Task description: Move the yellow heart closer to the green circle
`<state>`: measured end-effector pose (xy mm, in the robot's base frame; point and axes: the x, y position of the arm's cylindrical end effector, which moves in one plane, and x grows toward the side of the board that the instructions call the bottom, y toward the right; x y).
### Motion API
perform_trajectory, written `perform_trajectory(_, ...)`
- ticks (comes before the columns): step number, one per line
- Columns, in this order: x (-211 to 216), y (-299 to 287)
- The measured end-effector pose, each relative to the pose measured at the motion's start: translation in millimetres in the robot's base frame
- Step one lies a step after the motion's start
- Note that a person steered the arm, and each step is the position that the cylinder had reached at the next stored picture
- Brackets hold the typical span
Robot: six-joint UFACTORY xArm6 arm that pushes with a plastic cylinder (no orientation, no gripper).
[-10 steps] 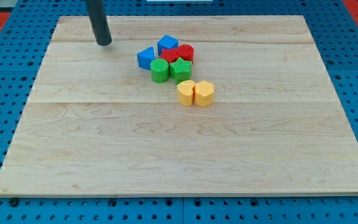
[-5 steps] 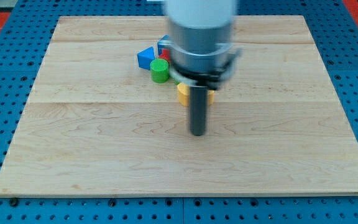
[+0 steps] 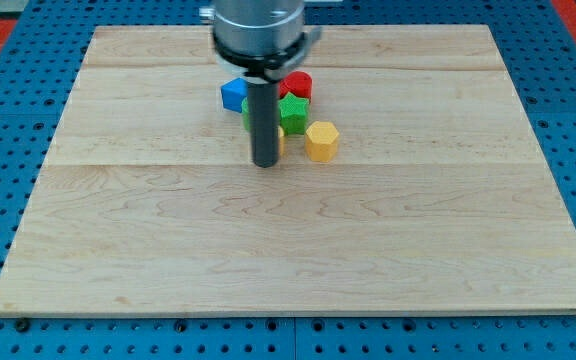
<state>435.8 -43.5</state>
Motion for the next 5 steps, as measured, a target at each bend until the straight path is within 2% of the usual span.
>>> perform_trajectory(1,-1,-37)
perform_trajectory(2,41,3)
perform_trajectory(3,32,55)
perform_trajectory(5,-18,2)
